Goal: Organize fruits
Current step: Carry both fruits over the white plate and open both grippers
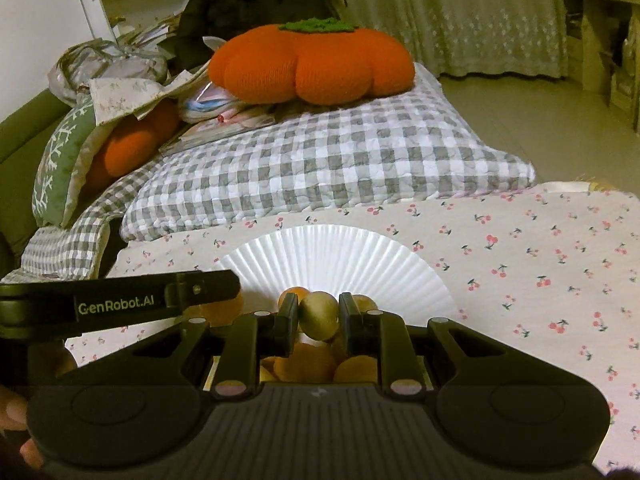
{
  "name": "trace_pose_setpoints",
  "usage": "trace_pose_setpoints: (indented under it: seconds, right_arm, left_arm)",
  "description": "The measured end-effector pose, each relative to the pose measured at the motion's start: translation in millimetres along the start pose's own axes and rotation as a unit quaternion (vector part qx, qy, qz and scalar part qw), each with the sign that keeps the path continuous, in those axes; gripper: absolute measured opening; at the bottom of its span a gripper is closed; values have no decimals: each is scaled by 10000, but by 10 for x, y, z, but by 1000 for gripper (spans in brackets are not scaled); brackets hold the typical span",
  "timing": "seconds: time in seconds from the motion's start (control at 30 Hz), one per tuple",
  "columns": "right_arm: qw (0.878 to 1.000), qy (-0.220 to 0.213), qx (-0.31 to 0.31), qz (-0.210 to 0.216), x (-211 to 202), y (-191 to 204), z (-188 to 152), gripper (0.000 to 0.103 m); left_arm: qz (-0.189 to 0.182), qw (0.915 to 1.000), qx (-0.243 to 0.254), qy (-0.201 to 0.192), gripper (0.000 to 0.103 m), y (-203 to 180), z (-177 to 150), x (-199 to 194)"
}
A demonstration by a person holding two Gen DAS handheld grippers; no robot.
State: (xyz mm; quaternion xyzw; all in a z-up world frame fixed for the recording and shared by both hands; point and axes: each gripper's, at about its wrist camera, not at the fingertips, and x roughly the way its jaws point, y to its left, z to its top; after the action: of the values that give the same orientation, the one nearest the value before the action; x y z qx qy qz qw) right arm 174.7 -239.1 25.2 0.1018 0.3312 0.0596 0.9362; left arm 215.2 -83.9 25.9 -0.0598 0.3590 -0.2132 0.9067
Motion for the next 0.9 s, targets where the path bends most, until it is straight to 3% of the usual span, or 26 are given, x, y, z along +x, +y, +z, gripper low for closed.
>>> trace_pose_setpoints:
  seconds: [0.3,0.57,0.73,0.9]
  right_arm:
    - [9999,83,-31,-54,118,19,-83,23]
    - [9995,-17,304,84,-133,-12,47,25]
    - [9998,-85,186,2,-315,83,54,33]
    - [9997,-220,75,-14,-584,189,5,47]
  left_arm:
    - [23,10000,19,-15,18,7,-30,44]
    - [14,10000,-90,-33,20,122,-50,-174]
    - [918,9957,116,-51,42,36,-101,-342]
    - [1335,9896,387,-368,63,-57,-164,-696]
